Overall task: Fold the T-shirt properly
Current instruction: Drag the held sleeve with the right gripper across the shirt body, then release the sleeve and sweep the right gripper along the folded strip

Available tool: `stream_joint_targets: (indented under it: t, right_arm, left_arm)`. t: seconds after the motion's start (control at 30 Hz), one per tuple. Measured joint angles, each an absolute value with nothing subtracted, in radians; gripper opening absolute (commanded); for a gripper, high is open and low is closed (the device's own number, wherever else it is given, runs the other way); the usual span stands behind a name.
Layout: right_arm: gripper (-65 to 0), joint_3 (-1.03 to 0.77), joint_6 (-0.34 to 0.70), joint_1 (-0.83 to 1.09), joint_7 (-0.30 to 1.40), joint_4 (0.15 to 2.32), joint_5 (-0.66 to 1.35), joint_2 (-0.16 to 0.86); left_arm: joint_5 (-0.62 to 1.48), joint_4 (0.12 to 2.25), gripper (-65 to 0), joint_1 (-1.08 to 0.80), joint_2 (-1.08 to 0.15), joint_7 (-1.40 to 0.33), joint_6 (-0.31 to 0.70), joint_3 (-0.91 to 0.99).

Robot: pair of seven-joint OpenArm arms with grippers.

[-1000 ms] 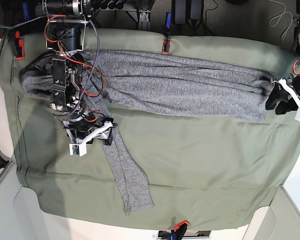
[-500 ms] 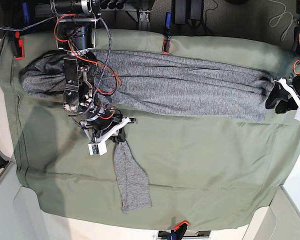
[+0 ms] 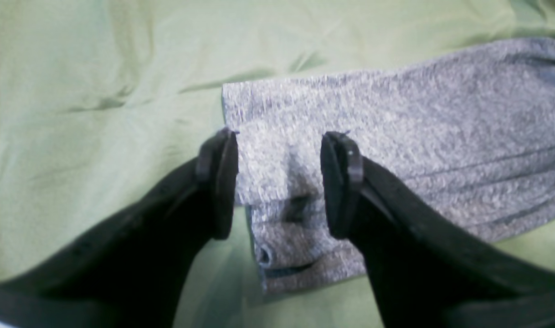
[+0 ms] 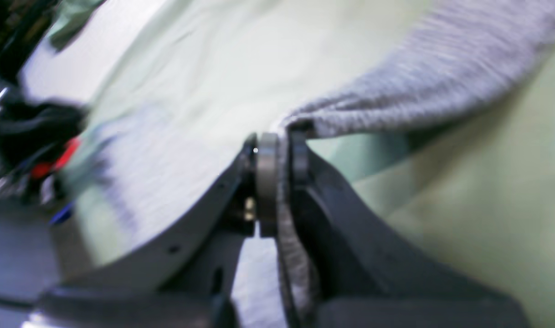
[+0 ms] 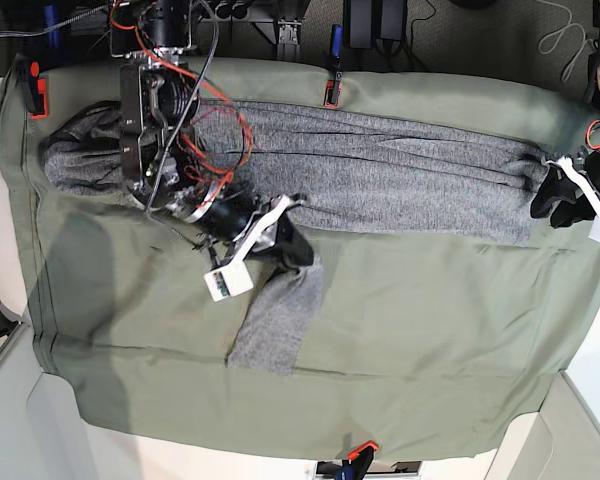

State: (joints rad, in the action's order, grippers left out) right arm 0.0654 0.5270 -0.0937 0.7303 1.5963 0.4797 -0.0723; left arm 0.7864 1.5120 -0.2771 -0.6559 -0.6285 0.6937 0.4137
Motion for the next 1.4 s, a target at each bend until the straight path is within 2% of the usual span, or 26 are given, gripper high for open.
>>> stream_joint_targets:
  t: [0.13, 0.17, 0.27, 0.3, 0.33, 0.4, 0.6, 0.73, 0.93, 1.13, 1.4]
  right_arm:
    - [-65.0, 0.115, 0.528, 0.002, 0.712, 1.622, 0.471, -0.073]
    - [-62.1, 0.115, 0.528, 0.012, 0.686, 1.622, 0.45, -0.073]
    - [-30.7, 0.105, 0.509, 0.017, 0.595, 1.623, 0.369, -0.072]
    - [-24.7, 0.1, 0.495, 0.017, 0.56, 1.623, 0.353, -0.072]
    - [-22.3, 0.093, 0.482, 0.013, 0.526, 1.623, 0.346, -0.072]
    - [-22.2, 0.082, 0.46, -0.006, 0.508, 1.623, 0.311, -0.072]
    - [-22.2, 0.075, 0.299, -0.135, 0.494, 1.592, 0.155, -0.072]
    - [-22.2, 0.075, 0.206, -0.243, 0.492, 1.45, 0.105, -0.075]
    - [-22.2, 0.075, 0.174, -0.387, 0.49, 1.2, 0.096, -0.109]
    - [-22.2, 0.076, 0.025, -0.452, 0.466, 1.076, 0.003, -0.132]
    - [-22.3, 0.074, 0.015, -0.463, 0.46, 0.997, -0.014, -0.131]
  left_arm:
    - [0.787, 1.512, -33.0, -0.277, -0.656, -0.628, 0.694, 0.414]
    - [0.787, 1.512, -33.0, -0.277, -0.656, -0.628, 0.694, 0.414]
    - [0.787, 1.512, -33.0, -0.277, -0.656, -0.628, 0.694, 0.414]
    - [0.787, 1.512, -33.0, -0.277, -0.656, -0.628, 0.693, 0.414]
    - [0.787, 1.512, -33.0, -0.277, -0.656, -0.628, 0.694, 0.414]
    - [0.788, 1.512, -33.0, -0.277, -0.656, -0.628, 0.694, 0.414]
    - [0.788, 1.512, -33.0, -0.28, -0.656, -0.628, 0.693, 0.414]
    - [0.787, 1.512, -33.0, -0.28, -0.657, -0.629, 0.693, 0.414]
    - [0.789, 1.512, -33.0, -0.285, -0.654, -0.632, 0.694, 0.414]
    - [0.787, 1.512, -33.0, -0.291, -0.641, -0.636, 0.693, 0.414]
    - [0.791, 1.512, -33.0, -0.294, -0.632, -0.636, 0.693, 0.414]
